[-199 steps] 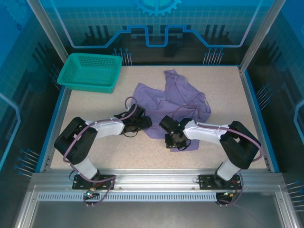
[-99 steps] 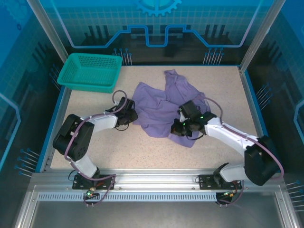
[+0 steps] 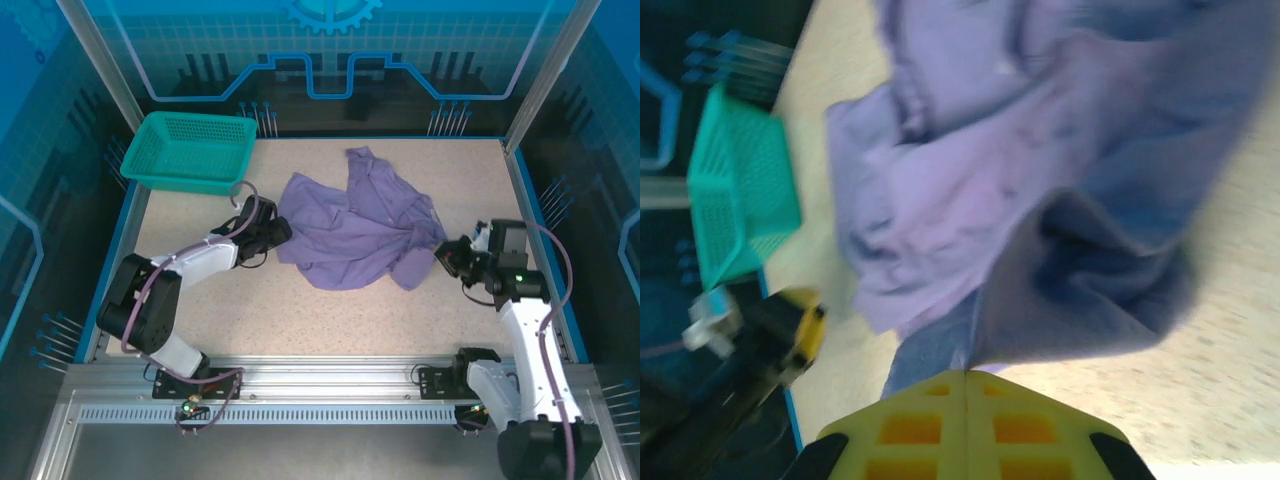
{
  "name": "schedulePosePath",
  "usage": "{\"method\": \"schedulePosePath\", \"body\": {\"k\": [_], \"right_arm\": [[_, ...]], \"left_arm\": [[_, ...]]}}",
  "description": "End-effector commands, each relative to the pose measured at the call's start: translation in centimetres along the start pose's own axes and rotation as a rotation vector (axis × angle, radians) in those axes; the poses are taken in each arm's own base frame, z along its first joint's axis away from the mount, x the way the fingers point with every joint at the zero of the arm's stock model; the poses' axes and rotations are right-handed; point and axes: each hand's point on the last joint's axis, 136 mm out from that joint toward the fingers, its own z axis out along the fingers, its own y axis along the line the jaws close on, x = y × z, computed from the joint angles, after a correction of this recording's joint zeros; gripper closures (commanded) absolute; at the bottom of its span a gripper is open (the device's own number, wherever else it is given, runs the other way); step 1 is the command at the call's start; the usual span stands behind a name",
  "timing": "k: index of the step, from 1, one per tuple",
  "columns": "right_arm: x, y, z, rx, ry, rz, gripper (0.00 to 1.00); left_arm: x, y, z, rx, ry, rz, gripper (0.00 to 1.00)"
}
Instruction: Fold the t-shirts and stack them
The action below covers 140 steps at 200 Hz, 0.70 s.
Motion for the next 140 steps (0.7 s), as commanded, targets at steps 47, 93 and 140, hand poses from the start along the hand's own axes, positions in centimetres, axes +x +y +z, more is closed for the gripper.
{"method": "schedulePosePath", "body": {"k": [47, 93, 140], "right_arm": [[5.0, -10.3, -0.2, 0.301, 0.08, 0.218, 0.86], [2.9, -10.1, -1.2, 0.259, -0.034, 0.252, 0.75], [3.3, -9.0, -1.6, 0.242, 0.02, 0.188, 0.46]], "left_arm": [[8.8, -0.8, -2.1, 0.093, 0.201, 0.051, 0.29], [11.8, -2.0, 0.3, 0.165, 0.337, 0.021, 0.21], [12.0, -2.0, 2.1, 0.145, 0.351, 0.005, 0.29]]}}
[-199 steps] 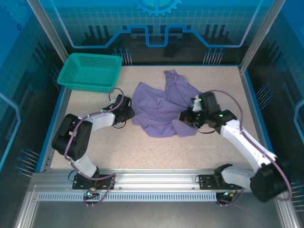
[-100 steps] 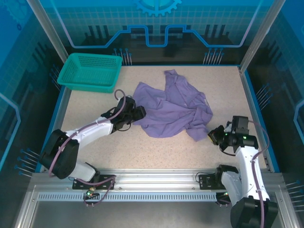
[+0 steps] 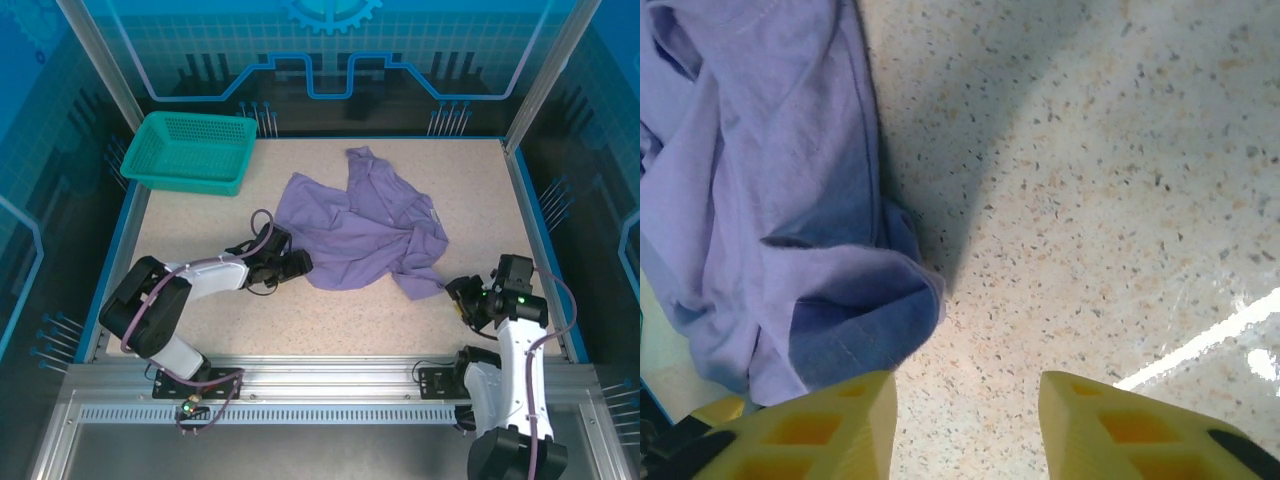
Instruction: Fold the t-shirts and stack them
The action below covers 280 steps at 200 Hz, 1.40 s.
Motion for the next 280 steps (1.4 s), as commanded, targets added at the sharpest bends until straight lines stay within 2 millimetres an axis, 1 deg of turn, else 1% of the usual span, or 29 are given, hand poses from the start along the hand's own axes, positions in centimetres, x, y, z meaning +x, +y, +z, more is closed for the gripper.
{"method": "schedulePosePath", "body": {"k": [1, 12, 24, 40, 57, 76, 94, 110, 138, 167, 194, 210, 250, 269, 280], "right_arm": [[0.5, 0.8, -1.0, -0.029, 0.019, -0.05, 0.45], [0.6, 1.0, -1.1, -0.034, 0.023, -0.063, 0.42], [0.9, 1.3, -1.1, -0.05, 0.037, -0.07, 0.41], [1.0, 1.5, -1.0, -0.057, 0.049, -0.062, 0.4], [0.9, 1.9, -0.8, -0.07, 0.049, -0.058, 0.38], [0.4, 2.1, -0.3, -0.073, 0.049, -0.044, 0.37], [-0.2, 2.0, 0.6, -0.051, 0.057, -0.03, 0.37], [-0.9, 2.5, 1.1, -0.054, 0.069, -0.025, 0.38], [-2.5, 3.6, 1.5, -0.069, 0.054, 0.0, 0.37], [-4.3, 3.4, 2.7, -0.048, 0.042, 0.044, 0.37], [-5.4, 2.7, 4.1, -0.006, 0.05, 0.085, 0.37], [-5.8, 2.2, 5.1, -0.008, 0.055, 0.132, 0.37], [-7.3, 3.0, 6.4, -0.022, 0.071, 0.176, 0.38], [-7.2, 3.4, 7.4, -0.03, 0.114, 0.207, 0.39], [-6.8, 3.2, 8.0, -0.005, 0.135, 0.221, 0.4]], "left_arm": [[0.6, -2.2, 2.0, 0.09, 0.051, 0.003, 0.29], [0.6, -2.4, 2.4, 0.099, 0.063, -0.002, 0.34], [0.5, -2.6, 2.7, 0.102, 0.062, -0.005, 0.38], [0.1, -2.6, 3.1, 0.092, 0.048, -0.006, 0.41], [-0.2, -2.5, 3.2, 0.085, 0.037, -0.006, 0.43], [-0.3, -2.7, 3.3, 0.088, 0.033, -0.007, 0.41], [-0.3, -2.6, 3.3, 0.085, 0.032, -0.005, 0.37], [-0.3, -2.5, 3.2, 0.085, 0.031, 0.0, 0.35], [-0.3, -2.5, 3.0, 0.081, 0.025, 0.012, 0.34], [-0.6, -2.7, 3.0, 0.082, 0.019, 0.029, 0.34], [-0.9, -3.1, 3.2, 0.089, 0.018, 0.041, 0.39], [-1.2, -3.4, 3.4, 0.09, 0.013, 0.046, 0.44], [-1.4, -3.8, 3.6, 0.101, 0.015, 0.045, 0.51], [-1.3, -3.8, 3.7, 0.101, 0.016, 0.048, 0.55], [-1.4, -3.7, 3.7, 0.098, 0.014, 0.05, 0.56]]}}
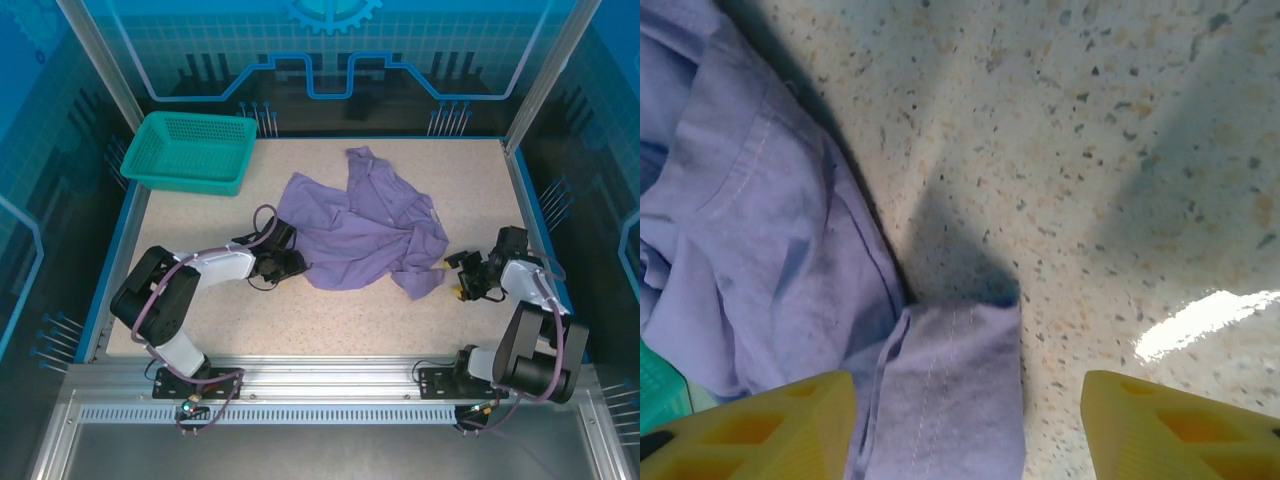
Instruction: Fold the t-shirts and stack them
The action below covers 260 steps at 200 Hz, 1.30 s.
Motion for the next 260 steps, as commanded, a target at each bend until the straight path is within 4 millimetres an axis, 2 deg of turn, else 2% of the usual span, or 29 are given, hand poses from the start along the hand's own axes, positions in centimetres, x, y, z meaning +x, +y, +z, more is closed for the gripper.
{"method": "schedulePosePath", "body": {"k": [1, 45, 68, 88, 109, 125, 147, 171, 208, 234, 247, 260], "right_arm": [[-0.4, 1.5, 0.5, -0.031, 0.022, 0.03, 0.41], [0.1, 1.8, 2.1, -0.025, 0.046, 0.064, 0.4], [0.5, 2.2, 2.9, -0.02, 0.078, 0.065, 0.45], [0.8, 2.1, 3.6, -0.026, 0.08, 0.07, 0.59], [0.9, 2.2, 3.6, -0.029, 0.079, 0.06, 0.86], [0.9, 2.7, 3.1, -0.043, 0.072, 0.035, 1.0], [1.1, 3.4, 1.6, -0.039, 0.029, -0.026, 1.0], [1.1, 4.0, 0.0, -0.048, -0.024, -0.077, 1.0], [1.1, 5.2, -2.0, -0.073, -0.083, -0.146, 1.0], [0.9, 6.2, -2.8, -0.087, -0.098, -0.188, 1.0], [0.9, 6.5, -3.0, -0.089, -0.101, -0.198, 1.0], [0.9, 6.5, -3.0, -0.089, -0.101, -0.208, 1.0]], "left_arm": [[-1.2, -5.0, 2.2, 0.201, -0.039, 0.069, 0.57], [-1.1, -5.0, 2.2, 0.203, -0.042, 0.076, 0.65], [-1.4, -5.0, 2.2, 0.196, -0.052, 0.085, 0.75], [-1.8, -5.0, 1.9, 0.186, -0.07, 0.093, 0.85], [-2.5, -5.3, 1.2, 0.177, -0.099, 0.106, 1.0], [-3.5, -5.5, 0.0, 0.166, -0.142, 0.119, 1.0], [-5.1, -6.1, -2.4, 0.17, -0.209, 0.131, 1.0], [-6.4, -7.2, -4.1, 0.171, -0.24, 0.161, 1.0], [-8.6, -9.0, -5.6, 0.196, -0.268, 0.154, 1.0], [-11.0, -9.8, -6.1, 0.187, -0.28, 0.138, 1.0], [-11.5, -10.4, -6.5, 0.205, -0.264, 0.135, 1.0], [-10.9, -10.6, -7.0, 0.21, -0.267, 0.146, 0.75]]}}
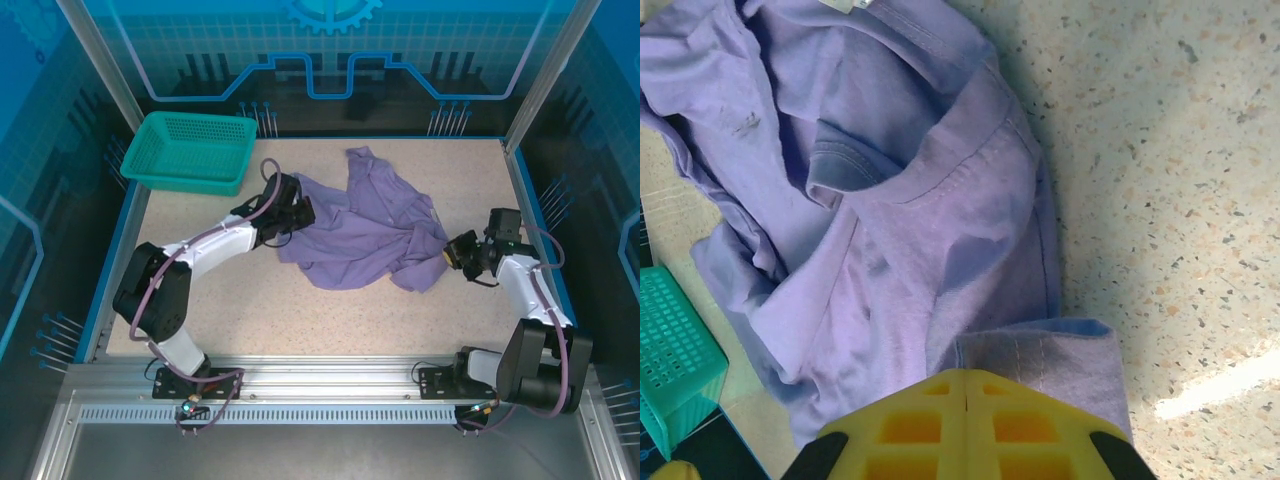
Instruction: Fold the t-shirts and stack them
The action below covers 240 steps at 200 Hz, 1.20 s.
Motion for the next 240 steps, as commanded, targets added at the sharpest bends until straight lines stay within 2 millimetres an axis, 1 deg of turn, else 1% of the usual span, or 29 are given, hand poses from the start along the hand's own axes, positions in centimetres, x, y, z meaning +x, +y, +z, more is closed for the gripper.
{"method": "schedulePosePath", "body": {"k": [1, 14, 22, 30, 47, 57, 69, 82, 101, 129, 152, 165, 175, 187, 201, 212, 229, 240], "right_arm": [[0.2, 0.5, -0.6, 0.011, 0.0, -0.051, 1.0], [0.3, 0.4, -0.5, 0.015, 0.001, -0.062, 1.0], [0.2, 0.4, -0.5, 0.015, 0.0, -0.07, 1.0], [0.2, 0.4, -0.4, 0.015, 0.0, -0.072, 1.0], [0.2, 0.4, -0.2, 0.01, -0.001, -0.077, 1.0], [0.2, 0.4, 0.0, 0.007, 0.003, -0.076, 1.0], [0.2, 0.5, 0.1, 0.001, 0.007, -0.082, 1.0], [0.1, 0.6, 0.2, 0.004, 0.013, -0.089, 1.0], [0.2, 0.7, 0.3, 0.003, 0.019, -0.098, 1.0], [0.2, 0.6, 0.3, 0.002, 0.015, -0.101, 1.0], [0.3, 0.5, 0.3, 0.006, 0.019, -0.104, 1.0], [0.4, 0.4, 0.2, 0.008, 0.019, -0.105, 1.0], [0.4, 0.4, 0.1, 0.007, 0.017, -0.11, 1.0], [0.4, 0.4, 0.0, 0.006, 0.012, -0.115, 1.0], [0.3, 0.4, -0.2, 0.008, 0.002, -0.124, 1.0], [0.2, 0.5, -0.3, 0.009, -0.007, -0.134, 1.0], [0.1, 0.6, -0.4, 0.015, -0.009, -0.146, 1.0], [0.1, 0.8, -0.4, 0.014, -0.006, -0.157, 1.0]], "left_arm": [[0.4, 0.2, -0.5, -0.018, 0.039, 0.023, 0.74], [1.8, 1.1, -0.9, -0.045, 0.06, 0.032, 0.61], [3.1, 2.2, -1.0, -0.066, 0.083, 0.027, 0.53], [4.4, 3.5, -1.0, -0.085, 0.105, 0.014, 0.49], [6.5, 6.3, -1.2, -0.129, 0.129, -0.026, 0.39], [7.3, 7.8, -1.0, -0.133, 0.148, -0.076, 0.35], [7.9, 9.2, -0.7, -0.111, 0.166, -0.165, 0.31], [8.0, 9.9, -0.4, -0.087, 0.169, -0.228, 0.28], [8.1, 10.3, 0.3, -0.103, 0.176, -0.224, 0.27], [8.2, 10.1, 2.1, -0.103, 0.214, -0.207, 0.41], [7.8, 10.1, 2.8, -0.132, 0.21, -0.161, 0.58], [7.3, 10.0, 2.9, -0.147, 0.196, -0.141, 0.72], [6.9, 9.8, 2.8, -0.149, 0.182, -0.135, 0.87], [6.1, 9.0, 2.5, -0.138, 0.162, -0.121, 1.0], [4.8, 7.7, 1.8, -0.119, 0.133, -0.106, 1.0], [3.3, 6.3, 1.1, -0.097, 0.104, -0.101, 1.0], [0.1, 4.0, 0.2, -0.057, 0.052, -0.091, 1.0], [-2.1, 3.0, 0.0, -0.055, 0.023, -0.075, 1.0]]}}
